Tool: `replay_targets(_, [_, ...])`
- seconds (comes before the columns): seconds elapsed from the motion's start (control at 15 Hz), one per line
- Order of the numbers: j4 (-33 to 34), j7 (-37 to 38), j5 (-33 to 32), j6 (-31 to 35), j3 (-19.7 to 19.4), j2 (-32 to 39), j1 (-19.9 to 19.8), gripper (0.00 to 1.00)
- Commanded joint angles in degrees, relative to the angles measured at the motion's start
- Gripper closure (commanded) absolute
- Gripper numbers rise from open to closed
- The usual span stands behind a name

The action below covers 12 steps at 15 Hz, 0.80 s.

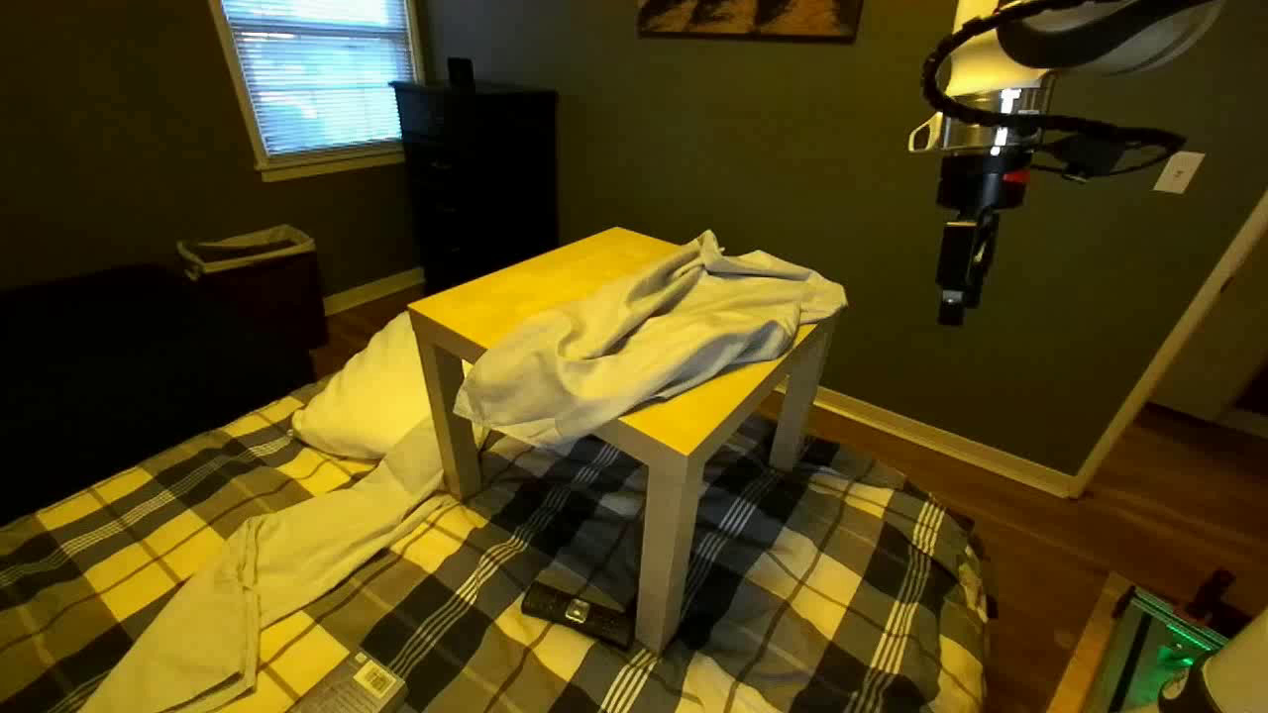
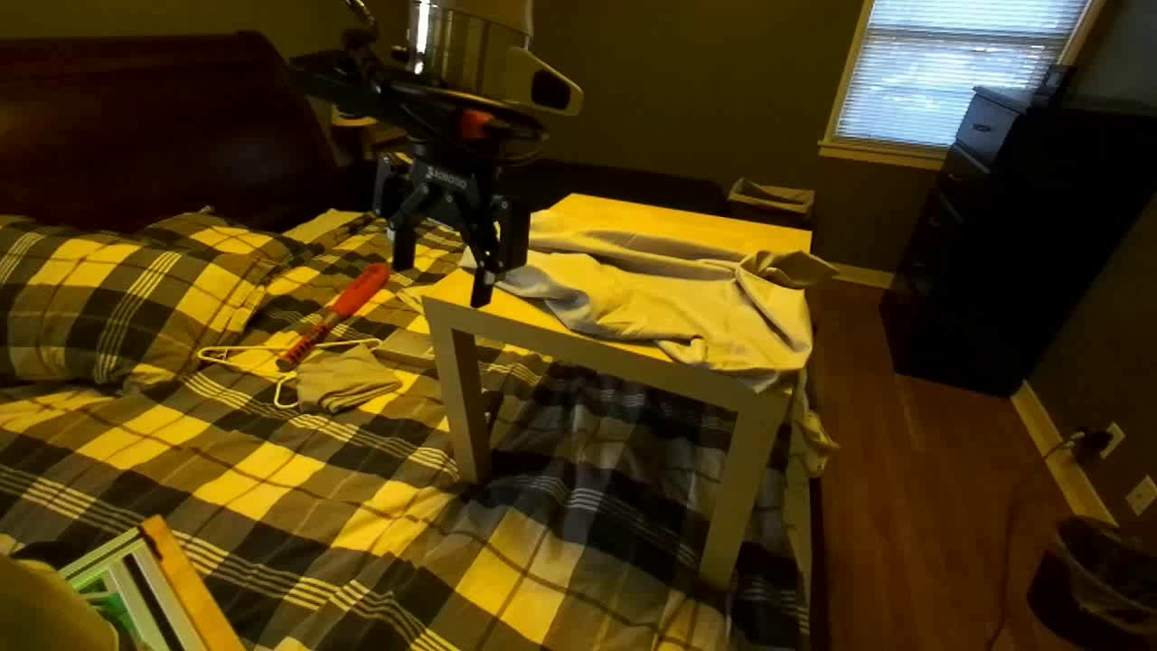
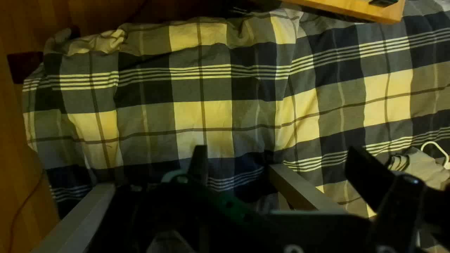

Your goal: Spread the white pillow case across the table

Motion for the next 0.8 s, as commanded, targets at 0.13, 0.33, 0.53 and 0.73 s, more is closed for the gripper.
replay_targets(0.13, [0.1, -0.1, 0.1, -0.1, 0.3, 0.0, -0.4, 0.00])
replay_targets(0.33, [0.1, -0.1, 0.1, -0.1, 0.3, 0.1, -0.4, 0.00])
replay_targets(0.53, [0.7, 0.9, 0.3, 1.7, 0.6, 1.0, -0.4, 0.00])
replay_targets(0.73, [4.9, 3.8, 2.6, 4.9, 0.7, 6.0, -0.3, 0.00])
